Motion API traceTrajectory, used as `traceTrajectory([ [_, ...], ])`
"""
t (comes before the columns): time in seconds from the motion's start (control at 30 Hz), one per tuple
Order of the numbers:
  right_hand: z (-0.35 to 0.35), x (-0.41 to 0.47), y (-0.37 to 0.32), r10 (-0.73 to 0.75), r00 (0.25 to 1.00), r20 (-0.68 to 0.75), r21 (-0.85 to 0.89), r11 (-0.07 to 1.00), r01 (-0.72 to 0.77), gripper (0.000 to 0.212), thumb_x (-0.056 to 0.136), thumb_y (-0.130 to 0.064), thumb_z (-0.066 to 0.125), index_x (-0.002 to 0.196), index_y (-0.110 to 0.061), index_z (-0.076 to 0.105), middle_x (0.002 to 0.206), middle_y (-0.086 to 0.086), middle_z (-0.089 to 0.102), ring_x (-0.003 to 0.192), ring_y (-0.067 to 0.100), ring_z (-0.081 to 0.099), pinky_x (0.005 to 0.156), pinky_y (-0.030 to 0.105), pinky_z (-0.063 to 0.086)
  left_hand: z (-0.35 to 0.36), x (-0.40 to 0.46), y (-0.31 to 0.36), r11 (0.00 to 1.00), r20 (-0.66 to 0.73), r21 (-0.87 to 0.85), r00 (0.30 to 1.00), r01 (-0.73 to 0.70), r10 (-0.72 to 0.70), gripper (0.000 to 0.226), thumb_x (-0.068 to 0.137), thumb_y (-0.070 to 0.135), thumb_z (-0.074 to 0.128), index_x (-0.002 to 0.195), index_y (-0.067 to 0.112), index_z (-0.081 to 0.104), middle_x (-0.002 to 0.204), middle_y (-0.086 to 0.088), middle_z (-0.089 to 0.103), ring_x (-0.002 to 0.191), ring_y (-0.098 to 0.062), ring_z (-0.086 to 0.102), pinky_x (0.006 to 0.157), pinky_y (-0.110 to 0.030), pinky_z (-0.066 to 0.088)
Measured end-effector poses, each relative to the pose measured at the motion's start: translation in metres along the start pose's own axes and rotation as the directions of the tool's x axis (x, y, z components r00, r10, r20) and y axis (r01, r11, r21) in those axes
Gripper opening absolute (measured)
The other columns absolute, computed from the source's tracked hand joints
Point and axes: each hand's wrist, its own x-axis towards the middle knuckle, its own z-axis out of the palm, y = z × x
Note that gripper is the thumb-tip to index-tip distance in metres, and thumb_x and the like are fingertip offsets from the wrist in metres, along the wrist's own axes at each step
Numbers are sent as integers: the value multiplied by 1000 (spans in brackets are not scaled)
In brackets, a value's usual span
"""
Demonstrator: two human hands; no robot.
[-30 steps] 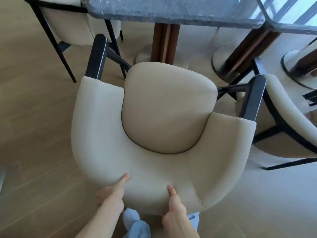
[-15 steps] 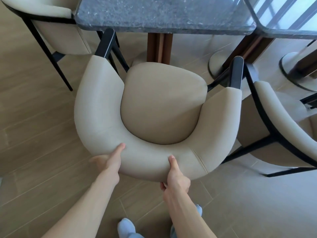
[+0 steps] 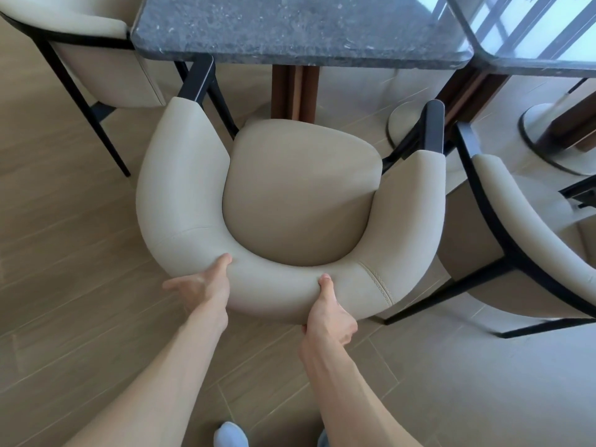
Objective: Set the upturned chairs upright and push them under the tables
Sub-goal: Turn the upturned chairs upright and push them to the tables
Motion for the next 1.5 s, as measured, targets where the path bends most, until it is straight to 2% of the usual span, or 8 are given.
traceTrajectory([
  [0.67,-70,52,-100,-367,920,133,-156,909,386,113,61,-57,87,150,-27,24,139,6,50,123,31,51,105,46,44,-29,-12,-23,999,47,39,999,23,-25,141,69,50,85,154,3,-17,154,-18,39,138,-35,43,112,-43,36],
  [0.83,-55,27,-62,-286,953,96,-190,935,300,118,69,-50,86,154,-10,16,153,16,32,137,36,39,112,49,36,-16,-18,1,982,-30,183,998,-53,59,123,64,52,88,146,-7,19,145,-24,41,130,-41,47,105,-47,42],
  [0.9,-49,11,-50,-655,751,83,-494,627,602,111,73,-40,84,153,-8,14,157,16,23,142,36,29,111,52,31,-10,-18,12,938,-68,316,983,-141,171,111,60,53,88,134,-7,31,137,-23,40,123,-40,47,96,-48,43],
  [1.0,-40,-6,-41,-854,130,503,-513,-174,841,102,68,-38,83,152,-18,28,160,6,25,148,27,22,118,45,22,-5,-21,24,839,-74,489,947,-239,313,114,61,53,86,138,-8,28,132,-21,38,118,-37,43,83,-45,42],
  [1.17,-13,-12,-28,-256,170,952,-305,-718,626,123,56,-61,85,152,-20,19,147,9,37,132,35,37,115,48,22,-14,-26,29,501,100,754,829,-424,550,95,80,52,72,148,5,27,143,-28,30,125,-41,37,105,-50,33],
  [1.27,-8,-4,-24,-315,85,945,-311,-791,526,98,70,-36,80,148,-19,23,128,9,52,111,33,51,103,47,33,-21,-25,32,-193,513,756,384,-625,768,37,96,26,53,132,17,51,149,-18,32,140,-39,29,116,-58,18],
  [1.33,-8,-2,-22,-341,59,938,-320,-791,522,87,75,-26,71,148,-18,25,123,8,54,107,33,52,99,46,35,-22,-23,32,-505,805,499,161,-704,571,40,96,11,42,134,20,51,143,-7,44,137,-28,36,119,-50,19],
  [1.5,-8,2,-24,-316,44,948,-288,-787,546,78,76,-26,69,144,-16,32,118,5,55,107,30,52,97,43,36,-30,-7,29,-702,979,204,148,-682,141,102,77,33,64,156,12,4,159,-14,17,148,-33,20,119,-58,12],
])
